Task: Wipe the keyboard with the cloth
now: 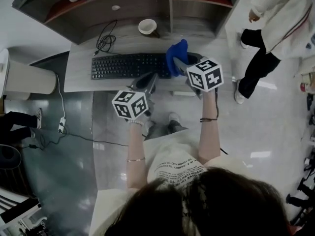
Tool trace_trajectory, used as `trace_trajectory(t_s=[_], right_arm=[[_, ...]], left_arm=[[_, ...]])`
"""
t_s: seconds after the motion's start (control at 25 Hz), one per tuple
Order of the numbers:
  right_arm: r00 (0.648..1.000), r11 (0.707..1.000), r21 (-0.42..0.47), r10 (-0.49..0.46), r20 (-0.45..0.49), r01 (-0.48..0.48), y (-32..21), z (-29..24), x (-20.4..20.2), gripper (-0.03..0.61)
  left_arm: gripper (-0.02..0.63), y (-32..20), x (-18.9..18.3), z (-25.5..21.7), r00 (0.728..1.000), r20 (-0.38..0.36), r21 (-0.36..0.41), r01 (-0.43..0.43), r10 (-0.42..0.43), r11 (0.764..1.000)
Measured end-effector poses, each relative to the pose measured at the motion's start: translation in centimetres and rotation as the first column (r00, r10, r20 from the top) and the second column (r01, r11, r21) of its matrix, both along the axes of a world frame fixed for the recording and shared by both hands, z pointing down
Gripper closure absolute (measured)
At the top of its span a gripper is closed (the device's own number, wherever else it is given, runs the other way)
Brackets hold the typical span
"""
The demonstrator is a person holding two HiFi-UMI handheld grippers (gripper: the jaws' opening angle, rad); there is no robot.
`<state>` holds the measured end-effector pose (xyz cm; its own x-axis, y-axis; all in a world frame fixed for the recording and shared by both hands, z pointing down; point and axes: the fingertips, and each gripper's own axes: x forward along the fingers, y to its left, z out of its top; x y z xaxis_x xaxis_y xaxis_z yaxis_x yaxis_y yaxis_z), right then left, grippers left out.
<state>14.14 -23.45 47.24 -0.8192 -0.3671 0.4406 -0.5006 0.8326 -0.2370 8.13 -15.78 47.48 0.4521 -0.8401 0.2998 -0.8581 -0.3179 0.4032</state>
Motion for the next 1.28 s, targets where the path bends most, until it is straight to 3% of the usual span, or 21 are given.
trace_trajectory(t_s=[0.76,1.28], right_arm=[[0.991,0.984,-0.125,0.123,-0.053,-0.129,-1.2,4.1,-4.0,0.520],[0.992,0.979,-0.162,0.113,-0.052,-0.120,-0.8,5.3,-8.7,0.520]], left_arm=[[0.612,-1.7,-4.6,2.9,0.989,-0.039,-0.099,-0.145,0.142,0.984],[0.612,-2.1,-9.5,3.8,0.988,-0.066,-0.114,-0.146,0.139,0.983]])
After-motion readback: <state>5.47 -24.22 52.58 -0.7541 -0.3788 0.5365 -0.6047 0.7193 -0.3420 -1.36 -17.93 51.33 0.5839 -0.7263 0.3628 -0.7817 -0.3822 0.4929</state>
